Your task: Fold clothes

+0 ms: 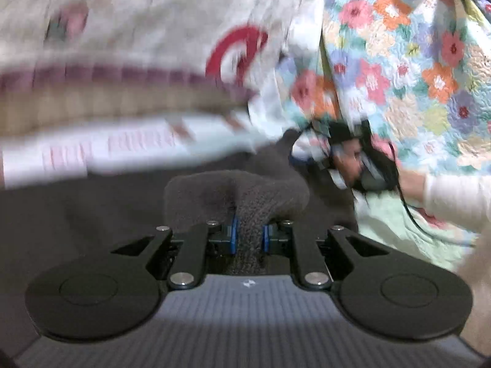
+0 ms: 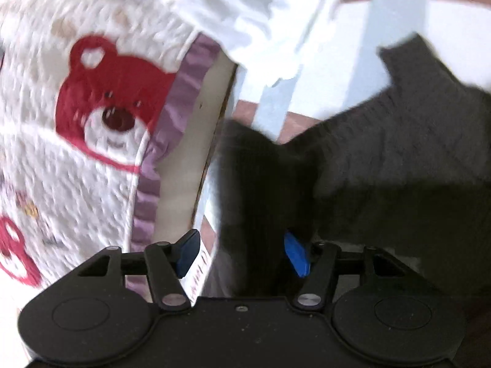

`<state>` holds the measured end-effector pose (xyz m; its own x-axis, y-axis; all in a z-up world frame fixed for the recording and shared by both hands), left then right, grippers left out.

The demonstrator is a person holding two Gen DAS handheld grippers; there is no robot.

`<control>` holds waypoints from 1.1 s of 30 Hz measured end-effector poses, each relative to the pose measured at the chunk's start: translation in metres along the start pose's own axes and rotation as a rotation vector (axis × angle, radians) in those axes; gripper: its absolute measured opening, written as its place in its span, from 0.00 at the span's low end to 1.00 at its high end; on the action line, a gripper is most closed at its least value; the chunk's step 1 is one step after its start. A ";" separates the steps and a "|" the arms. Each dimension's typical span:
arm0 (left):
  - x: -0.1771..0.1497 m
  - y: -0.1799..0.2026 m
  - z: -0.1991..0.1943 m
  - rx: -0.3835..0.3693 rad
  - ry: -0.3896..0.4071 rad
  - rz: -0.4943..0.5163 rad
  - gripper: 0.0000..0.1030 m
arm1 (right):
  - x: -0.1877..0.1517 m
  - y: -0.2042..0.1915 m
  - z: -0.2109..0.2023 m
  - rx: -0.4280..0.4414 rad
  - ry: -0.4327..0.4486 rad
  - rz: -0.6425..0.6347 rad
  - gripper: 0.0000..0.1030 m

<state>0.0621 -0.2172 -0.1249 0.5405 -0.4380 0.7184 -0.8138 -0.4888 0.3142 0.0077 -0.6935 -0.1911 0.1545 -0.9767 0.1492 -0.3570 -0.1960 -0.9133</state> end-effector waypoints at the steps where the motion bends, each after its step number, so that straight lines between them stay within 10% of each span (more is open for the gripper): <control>1: -0.011 0.001 0.004 0.031 -0.045 0.023 0.13 | 0.000 -0.005 0.002 -0.012 -0.008 -0.029 0.68; 11: -0.005 -0.002 0.004 0.089 -0.029 0.039 0.14 | -0.003 0.002 0.007 -0.281 -0.018 -0.373 0.67; 13: -0.002 -0.007 -0.004 0.104 -0.014 0.014 0.14 | 0.000 -0.008 0.005 -0.245 0.005 -0.438 0.23; 16: 0.007 -0.021 -0.022 0.171 0.050 -0.082 0.15 | 0.000 -0.038 -0.003 -0.161 0.035 -0.572 0.13; 19: 0.011 -0.028 -0.032 0.213 0.076 -0.105 0.16 | -0.003 -0.036 0.002 -0.363 -0.029 -0.723 0.13; 22: -0.004 -0.023 -0.017 0.248 -0.063 -0.056 0.21 | -0.017 -0.025 0.012 -0.554 -0.123 -0.874 0.16; 25: -0.024 -0.019 -0.005 0.228 -0.179 -0.049 0.36 | -0.032 -0.024 0.009 -0.637 -0.099 -0.921 0.37; 33: -0.013 -0.068 -0.035 0.296 -0.093 -0.257 0.48 | -0.116 -0.065 -0.013 -0.486 -0.082 -1.079 0.51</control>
<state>0.1029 -0.1526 -0.1338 0.7468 -0.3328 0.5758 -0.5599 -0.7818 0.2744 0.0012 -0.5689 -0.1436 0.6423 -0.2809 0.7131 -0.3159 -0.9447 -0.0876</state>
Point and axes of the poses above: each gripper's, at about its wrist camera, not at the fingertips, and z roughly the way its jaws point, y to its right, x to its top, the point moved 5 cm from there along z, roughly the way its jaws point, and after that the axes turned 9 degrees about x, right-handed, at the moved point
